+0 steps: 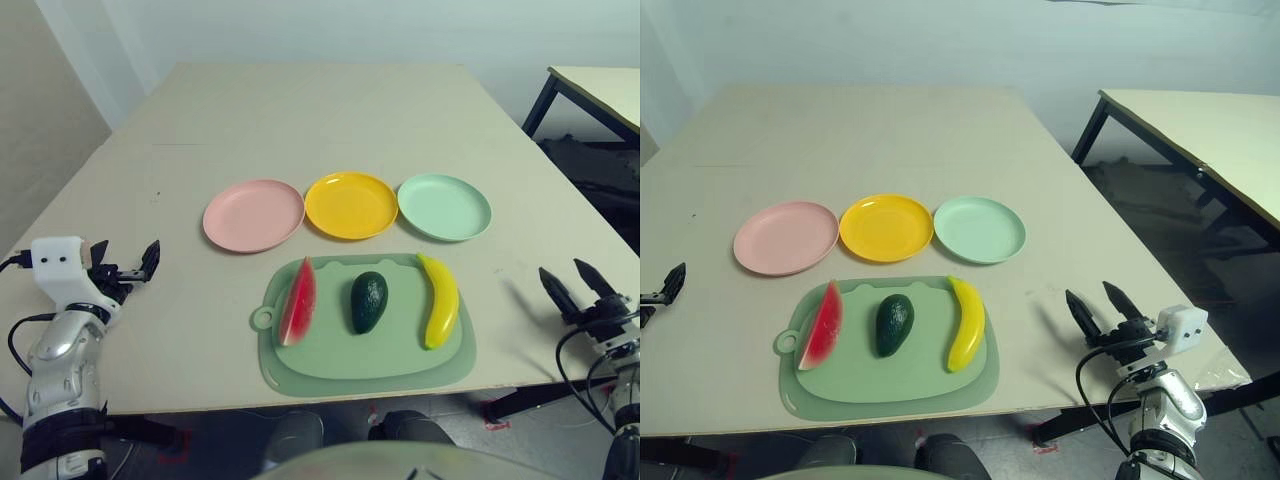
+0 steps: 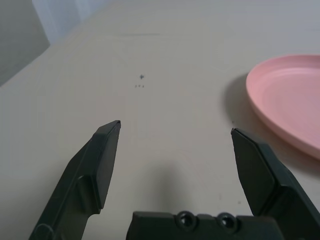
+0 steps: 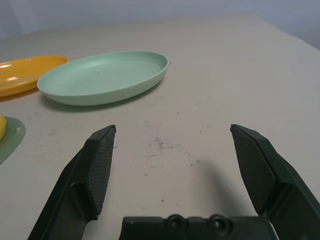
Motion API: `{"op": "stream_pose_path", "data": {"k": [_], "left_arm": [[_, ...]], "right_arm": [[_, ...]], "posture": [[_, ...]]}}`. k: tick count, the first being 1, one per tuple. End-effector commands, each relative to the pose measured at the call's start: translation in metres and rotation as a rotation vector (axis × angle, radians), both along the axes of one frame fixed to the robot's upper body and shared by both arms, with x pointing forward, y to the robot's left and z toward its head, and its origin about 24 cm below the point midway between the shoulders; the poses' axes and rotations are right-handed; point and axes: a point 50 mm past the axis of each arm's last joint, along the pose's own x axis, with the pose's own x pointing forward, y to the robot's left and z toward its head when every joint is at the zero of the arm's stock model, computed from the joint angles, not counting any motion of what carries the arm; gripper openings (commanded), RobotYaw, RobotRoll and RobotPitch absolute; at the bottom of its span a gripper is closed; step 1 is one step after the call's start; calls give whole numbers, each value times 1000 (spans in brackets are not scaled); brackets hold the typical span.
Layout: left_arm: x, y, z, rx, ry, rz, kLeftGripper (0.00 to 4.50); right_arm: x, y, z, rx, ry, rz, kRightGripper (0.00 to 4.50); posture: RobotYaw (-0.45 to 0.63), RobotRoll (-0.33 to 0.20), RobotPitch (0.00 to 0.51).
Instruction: Place the fruits into color-matched plates.
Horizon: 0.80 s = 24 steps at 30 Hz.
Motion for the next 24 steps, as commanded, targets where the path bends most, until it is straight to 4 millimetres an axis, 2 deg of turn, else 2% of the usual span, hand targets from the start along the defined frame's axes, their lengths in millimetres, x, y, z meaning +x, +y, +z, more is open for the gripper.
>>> {"op": "stream_pose_path", "data": {"k": [1, 9, 15, 17, 21, 24], "left_arm": [[9, -4, 0, 9, 17, -32, 4500], [12, -6, 3, 18, 6, -46, 4500], [10, -13, -1, -35, -19, -57, 4500], [12, -21, 0, -63, -37, -118, 4500], [12, -49, 3, -102, -37, -405, 4500], [8, -60, 14, -120, -39, -613, 4500]], "right_arm": [[-3, -1, -5, -6, 27, -5, 4462], [-6, -13, -3, 5, 53, -63, 4462], [-4, -24, 6, -9, 45, -95, 4462], [-2, -26, 10, -15, 35, -100, 4462], [2, -25, 13, -2, 22, -74, 4462], [3, -22, 15, -34, 34, -2, 4462]], "posture": [[145, 0, 0], [167, 0, 0], [168, 0, 0], [155, 0, 0], [133, 0, 0], [95, 0, 0]]}}
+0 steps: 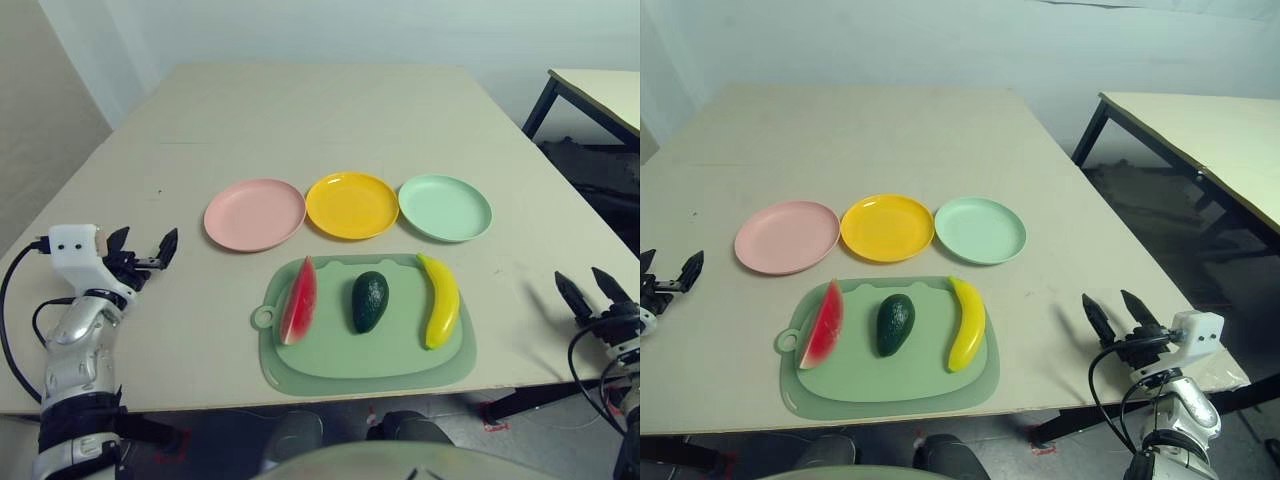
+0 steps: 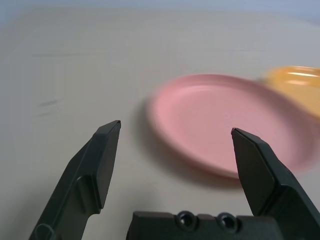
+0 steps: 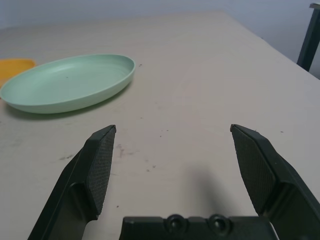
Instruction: Place the fruits into color-matched plates.
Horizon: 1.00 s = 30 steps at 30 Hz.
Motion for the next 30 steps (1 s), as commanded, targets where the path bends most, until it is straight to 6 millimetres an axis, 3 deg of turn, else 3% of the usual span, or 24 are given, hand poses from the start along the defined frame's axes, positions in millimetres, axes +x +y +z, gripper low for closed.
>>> {"op": "stream_pose_path", "data": {"k": [1, 6, 11, 17, 22, 25, 30], "left_arm": [[-5, -15, 15, -6, -9, -269, 4500], [-12, -32, 31, 157, 80, -649, 4500], [-11, -37, 45, 254, 158, -849, 4500], [-3, -49, 53, 297, 148, -932, 4500], [7, -54, 52, 326, 141, -954, 4500], [9, -56, 53, 330, 135, -960, 4500], [9, -57, 56, 342, 127, -960, 4500]], "right_arm": [[1, 1, 6, -34, -2, 68, 4462], [-11, -4, 22, -136, -5, 188, 4462], [-30, 19, 47, -320, 44, 553, 4462], [-30, 33, 93, -453, 48, 734, 4462], [-18, 57, 140, -533, 138, 877, 4462], [-9, 72, 157, -588, 177, 923, 4462], [8, 99, 170, -822, 236, 1037, 4462]], "posture": [[88, 0, 0], [41, 0, 0], [-52, 0, 0], [-96, 0, 0], [-134, 0, 0], [-136, 0, 0], [-127, 0, 0]]}}
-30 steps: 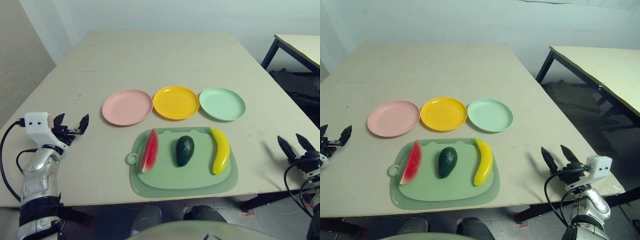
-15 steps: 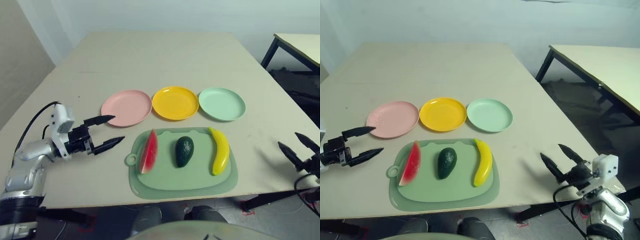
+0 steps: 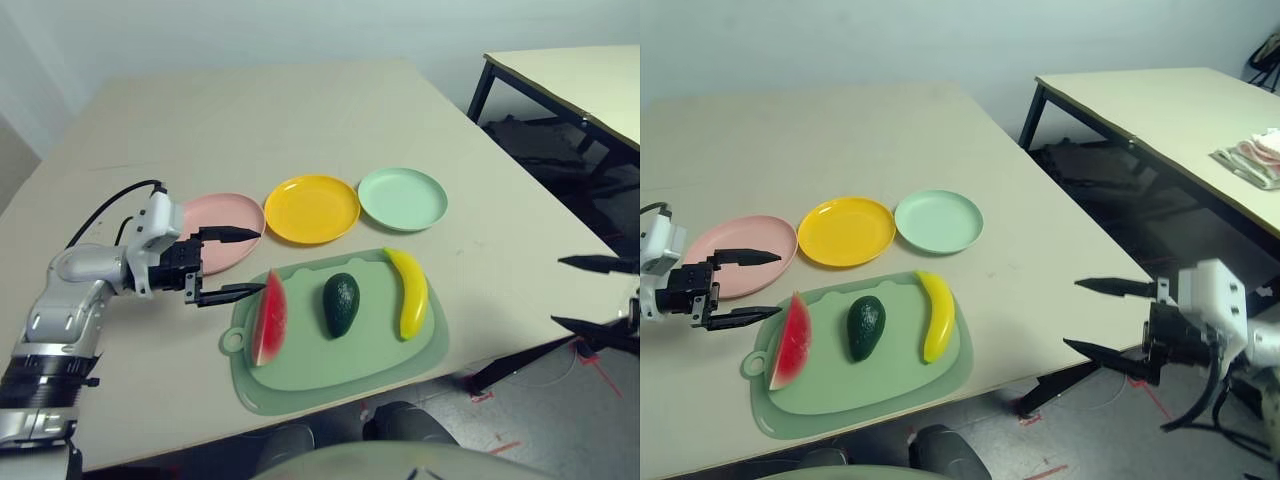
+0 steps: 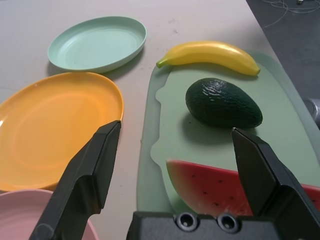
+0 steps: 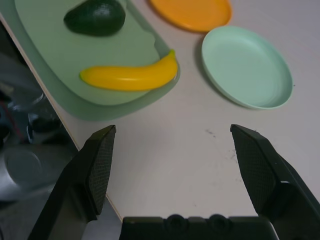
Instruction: Place the fruits into color-matched plates.
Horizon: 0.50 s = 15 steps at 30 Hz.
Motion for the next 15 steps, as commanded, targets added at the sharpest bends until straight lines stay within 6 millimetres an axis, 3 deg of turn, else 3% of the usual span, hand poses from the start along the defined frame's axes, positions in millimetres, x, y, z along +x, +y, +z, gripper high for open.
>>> {"op": "stream_pose_path", "data": {"k": [1, 4, 11, 15], "left_arm": [[-2, -2, 0, 20, -1, -12, 4500], [-6, 0, 2, 28, 1, -6, 4500], [-22, 5, 13, 67, -10, 21, 4500], [-30, 1, 18, 87, -15, 4, 4500]], "right_arm": [[8, 21, 2, -142, 21, 116, 4462], [16, 33, 7, -210, 10, 195, 4462], [48, 73, 13, -415, -193, 495, 4462], [63, 82, 9, -515, -254, 625, 4462]], "posture": [[-127, 0, 0], [-100, 0, 0], [-6, 0, 0], [44, 0, 0]]}}
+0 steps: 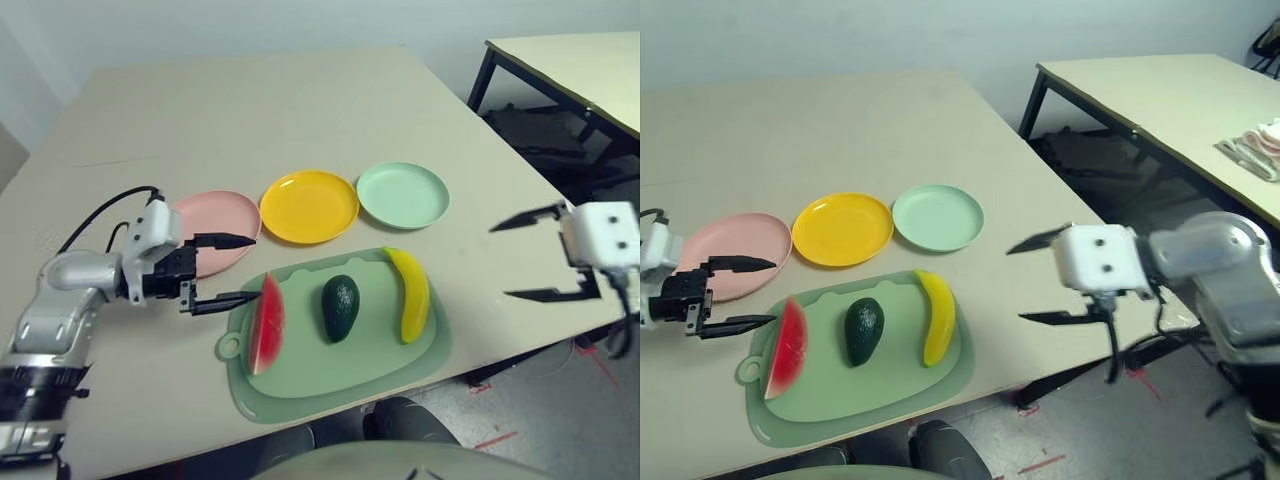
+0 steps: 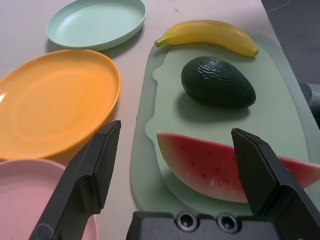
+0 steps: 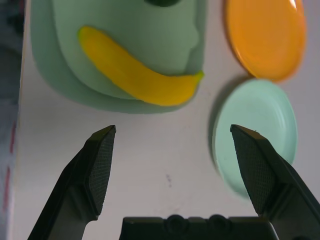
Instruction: Place the fruits into color-matched plates.
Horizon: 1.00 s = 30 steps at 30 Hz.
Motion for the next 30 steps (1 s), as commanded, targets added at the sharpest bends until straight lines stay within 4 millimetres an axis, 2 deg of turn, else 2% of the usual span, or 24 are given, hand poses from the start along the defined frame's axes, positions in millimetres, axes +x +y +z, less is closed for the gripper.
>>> {"op": "stream_pose_path", "data": {"k": [1, 7, 15, 21, 30], "left_arm": [[-6, -6, 8, 26, -6, -30, 4500], [-16, -17, 14, 50, -4, -73, 4500], [-19, -20, 17, 66, -10, -59, 4500], [-15, -21, 20, 81, -20, -54, 4500], [-8, -28, 21, 76, -49, -52, 4500]], "right_arm": [[12, 2, -10, -124, -27, 83, 4462], [27, 12, -24, -296, -44, 219, 4462], [35, 35, -27, -301, -52, 354, 4462], [38, 41, -38, -328, -26, 375, 4462], [43, 41, -69, -402, 28, 363, 4462]], "posture": [[59, 0, 0], [108, 0, 0], [134, 0, 0], [147, 0, 0], [161, 0, 0]]}}
